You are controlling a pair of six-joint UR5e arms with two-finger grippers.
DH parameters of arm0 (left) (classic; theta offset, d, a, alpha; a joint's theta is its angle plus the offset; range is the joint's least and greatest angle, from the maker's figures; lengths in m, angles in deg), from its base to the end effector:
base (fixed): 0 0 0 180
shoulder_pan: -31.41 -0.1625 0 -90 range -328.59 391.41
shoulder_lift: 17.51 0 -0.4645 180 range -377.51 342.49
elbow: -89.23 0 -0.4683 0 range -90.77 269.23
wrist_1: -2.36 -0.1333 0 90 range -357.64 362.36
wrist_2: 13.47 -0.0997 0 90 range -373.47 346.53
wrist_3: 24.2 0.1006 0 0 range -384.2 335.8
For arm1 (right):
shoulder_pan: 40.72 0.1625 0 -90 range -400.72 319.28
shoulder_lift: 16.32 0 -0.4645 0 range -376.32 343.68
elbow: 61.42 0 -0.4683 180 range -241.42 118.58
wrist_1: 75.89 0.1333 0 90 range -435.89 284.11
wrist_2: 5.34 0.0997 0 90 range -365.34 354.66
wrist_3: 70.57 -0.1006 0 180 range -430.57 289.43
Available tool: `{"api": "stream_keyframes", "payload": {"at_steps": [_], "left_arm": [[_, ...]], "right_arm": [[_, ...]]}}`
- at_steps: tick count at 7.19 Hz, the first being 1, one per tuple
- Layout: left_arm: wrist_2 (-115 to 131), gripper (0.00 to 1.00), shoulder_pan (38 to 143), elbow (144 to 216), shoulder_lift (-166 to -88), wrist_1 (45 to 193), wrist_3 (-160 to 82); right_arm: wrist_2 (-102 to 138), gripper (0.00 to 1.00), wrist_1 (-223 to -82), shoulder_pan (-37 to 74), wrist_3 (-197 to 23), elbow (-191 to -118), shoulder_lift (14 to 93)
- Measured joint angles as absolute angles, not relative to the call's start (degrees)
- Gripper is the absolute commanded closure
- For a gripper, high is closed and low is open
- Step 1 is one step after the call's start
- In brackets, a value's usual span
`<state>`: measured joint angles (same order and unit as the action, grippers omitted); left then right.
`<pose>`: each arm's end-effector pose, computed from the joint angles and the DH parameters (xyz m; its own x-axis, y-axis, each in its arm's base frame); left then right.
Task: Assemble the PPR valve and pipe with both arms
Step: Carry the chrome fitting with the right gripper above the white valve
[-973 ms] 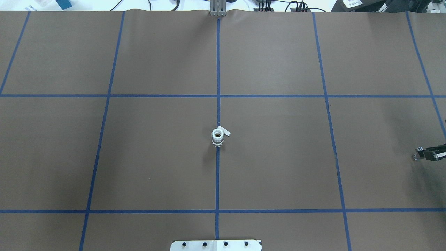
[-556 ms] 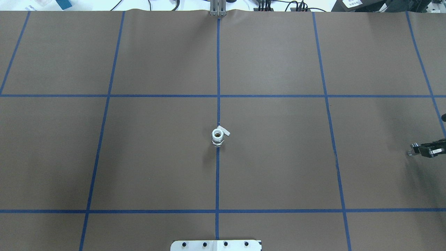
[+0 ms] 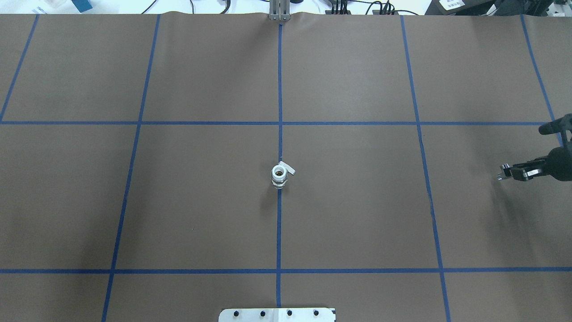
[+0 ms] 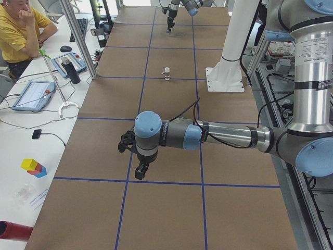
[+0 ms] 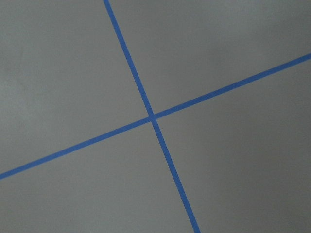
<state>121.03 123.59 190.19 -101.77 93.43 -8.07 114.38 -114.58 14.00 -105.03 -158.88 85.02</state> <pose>-0.0828 -0.5241 0.6425 0.6980 0.3236 -0.6388 -0.1625 0.9404 0.2988 -0.2251 -0.4626 0.6353 0.6318 -0.3468 0.6932 0.0403 0.9078 0.4175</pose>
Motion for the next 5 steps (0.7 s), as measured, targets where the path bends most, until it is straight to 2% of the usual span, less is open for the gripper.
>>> {"api": "stream_keyframes", "payload": {"at_steps": [5], "left_arm": [[121.0,0.0,123.51,189.12,-99.89,93.52,-8.22]], "right_arm": [[111.21,1.0,-138.17,11.29,-116.97,-163.53,65.05]]}}
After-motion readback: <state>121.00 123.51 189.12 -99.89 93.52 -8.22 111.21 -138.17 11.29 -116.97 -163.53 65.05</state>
